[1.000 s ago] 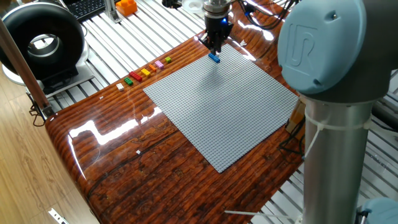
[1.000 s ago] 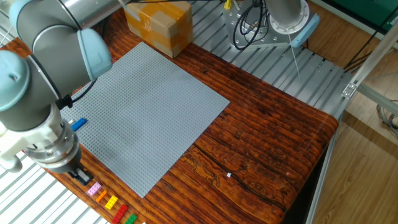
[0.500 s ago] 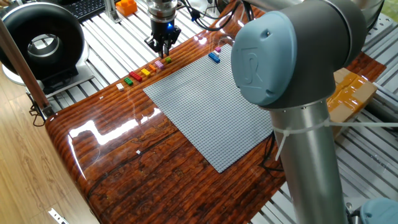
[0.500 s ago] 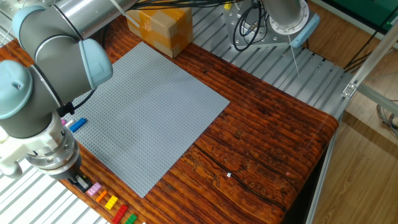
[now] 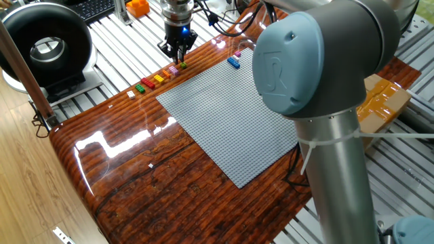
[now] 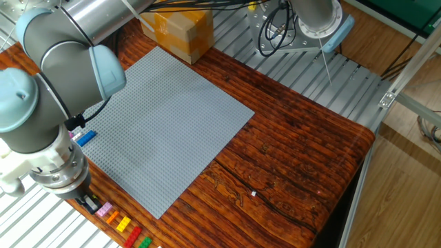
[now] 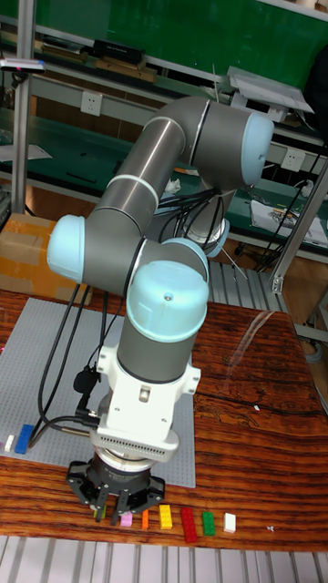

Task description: Build with small Lego blocks

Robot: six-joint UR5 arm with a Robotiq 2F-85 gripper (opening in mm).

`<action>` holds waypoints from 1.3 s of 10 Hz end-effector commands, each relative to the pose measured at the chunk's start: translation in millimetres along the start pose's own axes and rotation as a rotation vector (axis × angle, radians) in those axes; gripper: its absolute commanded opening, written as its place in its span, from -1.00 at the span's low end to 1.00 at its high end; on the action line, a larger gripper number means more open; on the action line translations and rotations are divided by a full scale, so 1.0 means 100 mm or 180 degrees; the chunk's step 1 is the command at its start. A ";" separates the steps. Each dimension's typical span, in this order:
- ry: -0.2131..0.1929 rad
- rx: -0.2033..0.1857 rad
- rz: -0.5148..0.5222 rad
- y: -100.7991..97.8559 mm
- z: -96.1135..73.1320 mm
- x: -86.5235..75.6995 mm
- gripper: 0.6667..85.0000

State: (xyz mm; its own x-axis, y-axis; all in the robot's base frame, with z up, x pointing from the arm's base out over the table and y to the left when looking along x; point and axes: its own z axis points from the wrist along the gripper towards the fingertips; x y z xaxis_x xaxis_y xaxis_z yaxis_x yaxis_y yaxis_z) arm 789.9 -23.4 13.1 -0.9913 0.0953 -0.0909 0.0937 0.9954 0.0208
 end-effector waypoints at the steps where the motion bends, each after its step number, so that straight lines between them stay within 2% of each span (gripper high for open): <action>1: -0.0018 -0.0020 0.0048 0.00 0.00 0.00 -0.44; 13: -0.0017 -0.0020 -0.0055 -0.04 0.01 0.10 -0.36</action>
State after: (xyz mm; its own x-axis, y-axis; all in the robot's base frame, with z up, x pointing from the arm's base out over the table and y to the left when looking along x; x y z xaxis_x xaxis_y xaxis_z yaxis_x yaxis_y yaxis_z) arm 781.0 -26.0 10.9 -0.9920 0.0830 -0.0949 0.0818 0.9965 0.0164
